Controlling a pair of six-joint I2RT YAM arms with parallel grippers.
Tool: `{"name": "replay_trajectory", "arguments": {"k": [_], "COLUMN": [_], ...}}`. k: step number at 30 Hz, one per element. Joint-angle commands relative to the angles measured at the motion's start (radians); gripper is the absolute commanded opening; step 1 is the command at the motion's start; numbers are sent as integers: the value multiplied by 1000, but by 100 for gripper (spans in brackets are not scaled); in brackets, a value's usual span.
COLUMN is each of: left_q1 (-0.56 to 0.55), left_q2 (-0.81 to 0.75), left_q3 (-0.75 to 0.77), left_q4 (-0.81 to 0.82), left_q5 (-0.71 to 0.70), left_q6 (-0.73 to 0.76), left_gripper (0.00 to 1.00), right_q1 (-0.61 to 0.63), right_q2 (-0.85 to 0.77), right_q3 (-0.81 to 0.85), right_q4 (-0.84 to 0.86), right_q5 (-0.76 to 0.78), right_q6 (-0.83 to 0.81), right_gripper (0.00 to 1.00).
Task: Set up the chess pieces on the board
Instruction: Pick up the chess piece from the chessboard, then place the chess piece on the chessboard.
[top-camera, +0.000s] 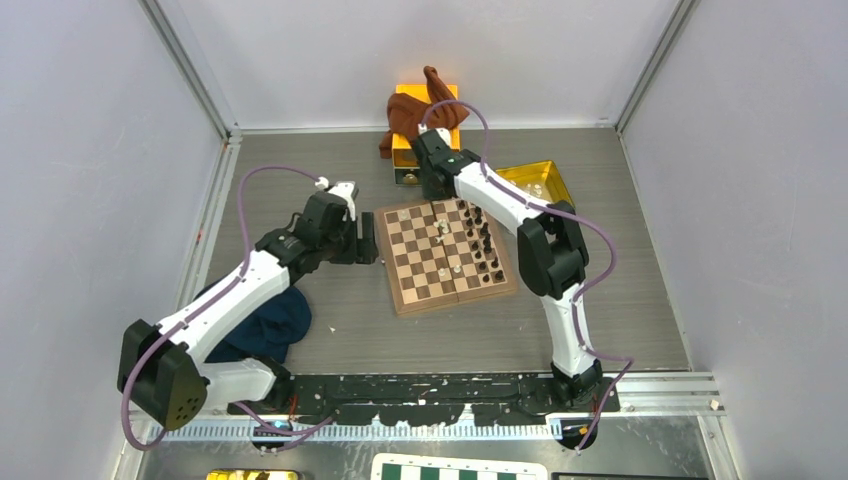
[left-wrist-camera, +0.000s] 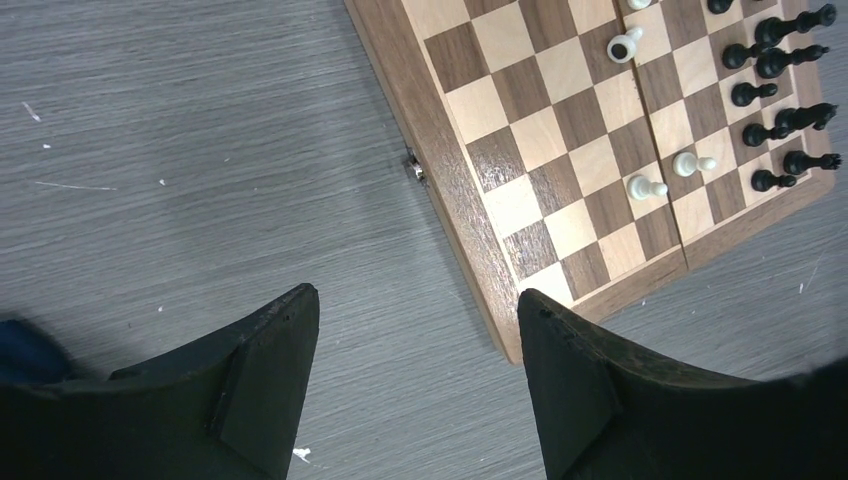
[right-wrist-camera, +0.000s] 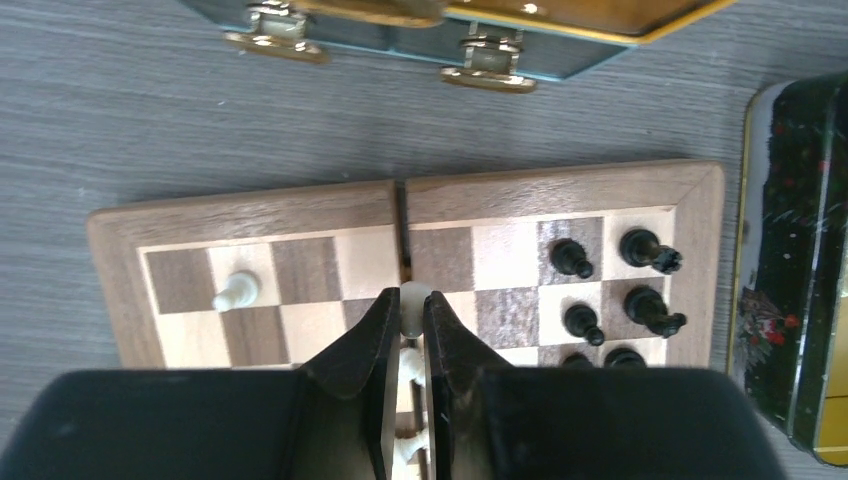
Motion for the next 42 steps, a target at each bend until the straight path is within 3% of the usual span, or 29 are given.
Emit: {"name": "replay_trajectory", "arguments": {"k": [1,18,42], "left_q1": [10,16,16], "left_q2": [-62,-160,-159], "left_q3": [-3,-53,-49], "left_q4": [26,17,5], "left_q5": [-22,-22,-28], "left_q6": [11,-6,-1], "left_gripper": [74,75,75], "right_q1": [54,159,170], "right_q2": [-12,36,107], "right_q3": [73,117,164], "right_q4": [-28,-79,-84], "right_q5": [20,36,-3], "right_q6": [-14,15,14], "right_gripper": [3,3,3]}}
